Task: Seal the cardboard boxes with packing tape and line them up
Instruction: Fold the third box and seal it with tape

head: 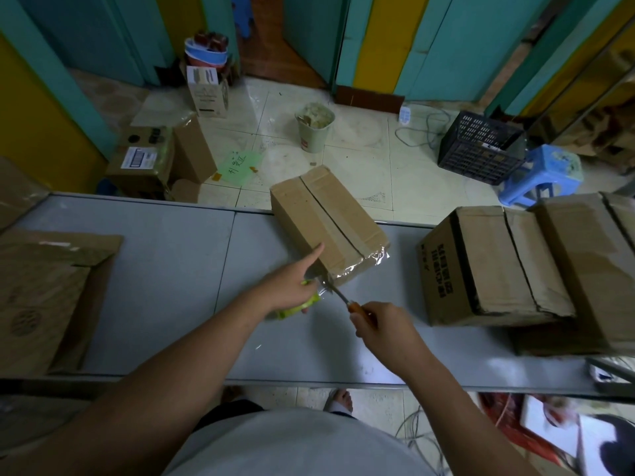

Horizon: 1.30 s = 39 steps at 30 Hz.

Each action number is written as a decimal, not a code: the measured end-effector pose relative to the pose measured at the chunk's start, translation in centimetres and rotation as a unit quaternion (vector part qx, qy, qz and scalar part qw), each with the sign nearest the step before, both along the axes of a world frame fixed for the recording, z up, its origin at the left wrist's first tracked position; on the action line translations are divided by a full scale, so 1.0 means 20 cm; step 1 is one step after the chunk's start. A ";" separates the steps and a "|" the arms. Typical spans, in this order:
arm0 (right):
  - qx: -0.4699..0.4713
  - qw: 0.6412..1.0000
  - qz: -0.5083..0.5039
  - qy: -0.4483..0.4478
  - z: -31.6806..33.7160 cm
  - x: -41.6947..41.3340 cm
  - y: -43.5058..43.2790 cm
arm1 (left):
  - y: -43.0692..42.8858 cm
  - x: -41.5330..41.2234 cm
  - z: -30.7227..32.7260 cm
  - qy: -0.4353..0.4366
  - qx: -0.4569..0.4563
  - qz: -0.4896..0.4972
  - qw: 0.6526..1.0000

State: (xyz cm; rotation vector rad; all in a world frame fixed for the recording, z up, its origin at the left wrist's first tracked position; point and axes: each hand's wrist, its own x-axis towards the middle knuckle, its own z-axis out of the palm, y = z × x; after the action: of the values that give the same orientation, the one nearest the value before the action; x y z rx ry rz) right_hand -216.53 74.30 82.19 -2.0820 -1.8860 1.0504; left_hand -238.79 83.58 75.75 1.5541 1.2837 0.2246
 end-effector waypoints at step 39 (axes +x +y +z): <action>0.080 0.985 0.056 -0.143 -0.57 0.24 -0.16 | 0.05 -0.09 0.00 0.070 0.056 -0.073 0.993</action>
State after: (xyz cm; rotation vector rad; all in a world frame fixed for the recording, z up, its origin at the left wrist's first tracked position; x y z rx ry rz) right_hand -211.71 71.00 70.83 -2.1495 -2.1587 0.6189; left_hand -240.51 84.54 75.81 1.7779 1.2768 0.0964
